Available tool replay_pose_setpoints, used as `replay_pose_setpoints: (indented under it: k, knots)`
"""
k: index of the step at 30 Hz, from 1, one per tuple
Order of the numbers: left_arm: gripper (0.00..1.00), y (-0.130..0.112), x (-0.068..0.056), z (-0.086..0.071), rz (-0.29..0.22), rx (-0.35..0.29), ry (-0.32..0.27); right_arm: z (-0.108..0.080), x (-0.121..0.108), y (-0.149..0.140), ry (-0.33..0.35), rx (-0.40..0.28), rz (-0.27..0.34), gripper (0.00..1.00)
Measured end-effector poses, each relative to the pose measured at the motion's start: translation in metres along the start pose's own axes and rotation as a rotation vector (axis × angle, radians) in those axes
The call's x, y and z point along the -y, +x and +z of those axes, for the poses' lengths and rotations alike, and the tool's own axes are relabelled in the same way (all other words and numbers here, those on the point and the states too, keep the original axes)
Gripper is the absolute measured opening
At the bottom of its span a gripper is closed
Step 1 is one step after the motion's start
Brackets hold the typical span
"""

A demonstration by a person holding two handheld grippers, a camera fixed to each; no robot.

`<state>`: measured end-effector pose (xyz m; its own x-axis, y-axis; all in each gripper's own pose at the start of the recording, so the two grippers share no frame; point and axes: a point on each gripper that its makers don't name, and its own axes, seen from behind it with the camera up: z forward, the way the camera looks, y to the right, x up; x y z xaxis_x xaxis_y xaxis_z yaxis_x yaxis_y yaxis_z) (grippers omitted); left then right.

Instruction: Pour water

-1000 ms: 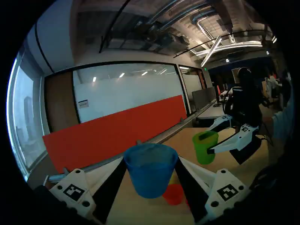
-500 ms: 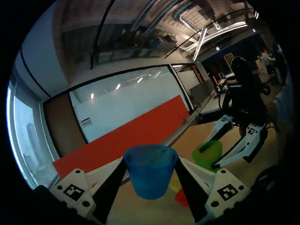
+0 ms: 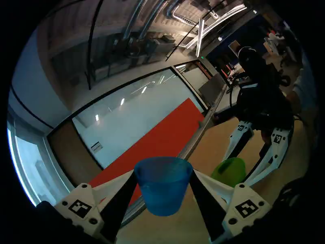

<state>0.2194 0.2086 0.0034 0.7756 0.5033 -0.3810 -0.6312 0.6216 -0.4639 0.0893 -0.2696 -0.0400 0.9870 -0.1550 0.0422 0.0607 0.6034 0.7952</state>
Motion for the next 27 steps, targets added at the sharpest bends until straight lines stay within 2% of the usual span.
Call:
replay_pose_setpoints:
  k: [12,27]
  knots:
    - [0.86,0.015,-0.001,-0.003,0.147,-0.010,0.012,0.009,0.015,0.002,0.036,-0.002,-0.004,0.91]
    - [0.86,0.022,0.000,0.006,0.263,-0.005,0.017,0.010,0.017,0.004,0.041,-0.014,0.006,0.91]
